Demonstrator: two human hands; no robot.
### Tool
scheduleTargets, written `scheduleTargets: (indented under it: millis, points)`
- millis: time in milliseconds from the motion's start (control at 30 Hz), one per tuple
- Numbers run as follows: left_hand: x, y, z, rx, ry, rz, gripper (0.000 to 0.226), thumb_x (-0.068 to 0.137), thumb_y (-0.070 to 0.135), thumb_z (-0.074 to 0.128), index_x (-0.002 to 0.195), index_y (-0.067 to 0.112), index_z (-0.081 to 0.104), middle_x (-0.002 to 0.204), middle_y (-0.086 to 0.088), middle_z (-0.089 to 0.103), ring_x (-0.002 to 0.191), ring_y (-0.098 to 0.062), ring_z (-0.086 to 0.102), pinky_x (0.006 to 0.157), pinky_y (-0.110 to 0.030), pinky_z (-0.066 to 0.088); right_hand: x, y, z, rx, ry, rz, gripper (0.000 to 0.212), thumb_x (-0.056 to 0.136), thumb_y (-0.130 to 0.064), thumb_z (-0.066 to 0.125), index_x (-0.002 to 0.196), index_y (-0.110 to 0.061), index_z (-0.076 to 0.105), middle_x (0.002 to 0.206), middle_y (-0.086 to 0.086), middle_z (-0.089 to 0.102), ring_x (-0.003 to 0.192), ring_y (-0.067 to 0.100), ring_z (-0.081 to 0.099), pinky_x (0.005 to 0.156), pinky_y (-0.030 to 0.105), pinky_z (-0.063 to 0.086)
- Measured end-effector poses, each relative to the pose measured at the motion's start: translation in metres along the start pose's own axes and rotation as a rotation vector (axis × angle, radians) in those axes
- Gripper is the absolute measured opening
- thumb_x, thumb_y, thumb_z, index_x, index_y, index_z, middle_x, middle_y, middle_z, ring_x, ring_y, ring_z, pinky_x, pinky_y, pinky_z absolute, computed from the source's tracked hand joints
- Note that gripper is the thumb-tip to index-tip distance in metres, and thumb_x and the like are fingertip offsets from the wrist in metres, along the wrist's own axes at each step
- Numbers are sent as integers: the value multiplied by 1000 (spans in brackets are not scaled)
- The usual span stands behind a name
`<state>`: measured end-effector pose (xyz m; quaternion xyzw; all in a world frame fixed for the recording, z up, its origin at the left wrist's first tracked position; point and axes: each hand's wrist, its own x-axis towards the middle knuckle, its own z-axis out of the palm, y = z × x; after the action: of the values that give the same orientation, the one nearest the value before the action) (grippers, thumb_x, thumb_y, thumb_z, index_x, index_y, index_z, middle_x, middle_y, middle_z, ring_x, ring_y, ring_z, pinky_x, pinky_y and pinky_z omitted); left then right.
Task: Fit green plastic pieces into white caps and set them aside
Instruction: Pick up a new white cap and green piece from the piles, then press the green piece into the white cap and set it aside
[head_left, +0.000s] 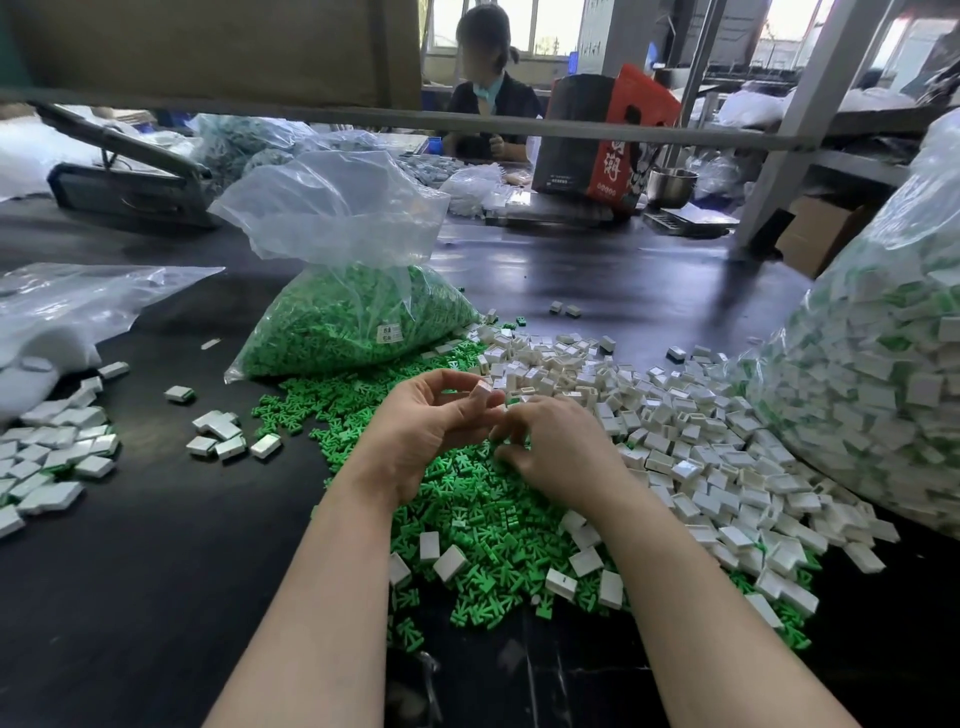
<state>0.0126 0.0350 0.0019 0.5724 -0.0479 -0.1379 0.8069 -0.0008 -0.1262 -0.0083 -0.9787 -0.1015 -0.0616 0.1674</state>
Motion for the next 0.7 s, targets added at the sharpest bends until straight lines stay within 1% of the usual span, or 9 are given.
scheduleTargets:
  millis: [67, 133, 200, 333, 433, 500, 567, 633, 700]
  points:
    - [0, 0, -2, -15, -23, 5, 34, 72, 12, 73, 103, 3, 61, 100, -15, 75, 83, -22, 74, 63, -23, 58, -1, 0, 1, 31, 14, 5, 9, 89, -33, 69, 95, -28, 70, 101, -7, 68, 100, 14, 57, 97, 35, 46]
    - [1, 0, -3, -27, -36, 8, 34, 73, 11, 74, 103, 2, 61, 101, -16, 74, 85, -23, 74, 64, -23, 58, -2, 1, 3, 53, 46, 11, 11, 91, -32, 67, 97, -23, 70, 99, -4, 70, 96, 15, 59, 94, 35, 48]
    - [2, 0, -3, -14, -31, 11, 33, 71, 12, 76, 101, 3, 64, 99, -15, 75, 83, -22, 74, 65, -23, 57, -3, 2, 2, 157, 88, 32, 15, 93, -29, 64, 100, -17, 71, 96, -1, 72, 90, 16, 63, 89, 35, 52]
    - [2, -2, 0, 72, 39, 21, 28, 63, 18, 79, 89, 10, 70, 77, 0, 72, 71, -12, 61, 62, -19, 52, -5, 4, -6, 500, 221, 95, 12, 91, -22, 67, 96, -12, 72, 82, -3, 72, 73, 10, 67, 71, 21, 54]
    - [2, 0, 2, 11, 71, 47, 30, 64, 18, 77, 92, 10, 68, 72, 5, 69, 68, -9, 61, 58, -18, 51, -8, 4, -13, 890, 257, 166, 2, 88, -14, 70, 89, -13, 72, 76, -2, 73, 69, 8, 69, 65, 15, 53]
    - [2, 1, 2, -11, 60, 65, 32, 66, 16, 75, 98, 15, 71, 73, 6, 68, 67, -8, 62, 58, -19, 51, -11, 3, -16, 1142, 249, 198, 5, 86, -8, 71, 87, -13, 71, 74, -2, 73, 65, 6, 67, 61, 15, 51]
    - [1, 2, 3, -6, 35, 64, 32, 69, 14, 73, 100, 22, 75, 75, 6, 66, 66, -6, 62, 57, -19, 50, -12, 2, -20, 1295, 216, 218, 11, 84, -4, 70, 91, -12, 71, 80, 1, 74, 71, 10, 68, 63, 21, 52]
    - [1, 1, 5, 4, 30, 46, 28, 68, 16, 73, 94, 23, 78, 76, 6, 68, 65, -6, 61, 58, -19, 48, -12, 2, -22, 1369, 175, 225, 18, 81, -1, 71, 96, -11, 70, 91, 8, 73, 81, 18, 66, 70, 27, 50]
    - [0, 0, 7, 6, 51, 34, 26, 66, 18, 74, 92, 19, 76, 78, 5, 72, 66, -6, 63, 63, -21, 47, -11, 2, -22, 1386, 164, 230, 21, 79, 2, 71, 96, -10, 69, 93, 10, 72, 84, 23, 63, 73, 31, 47]
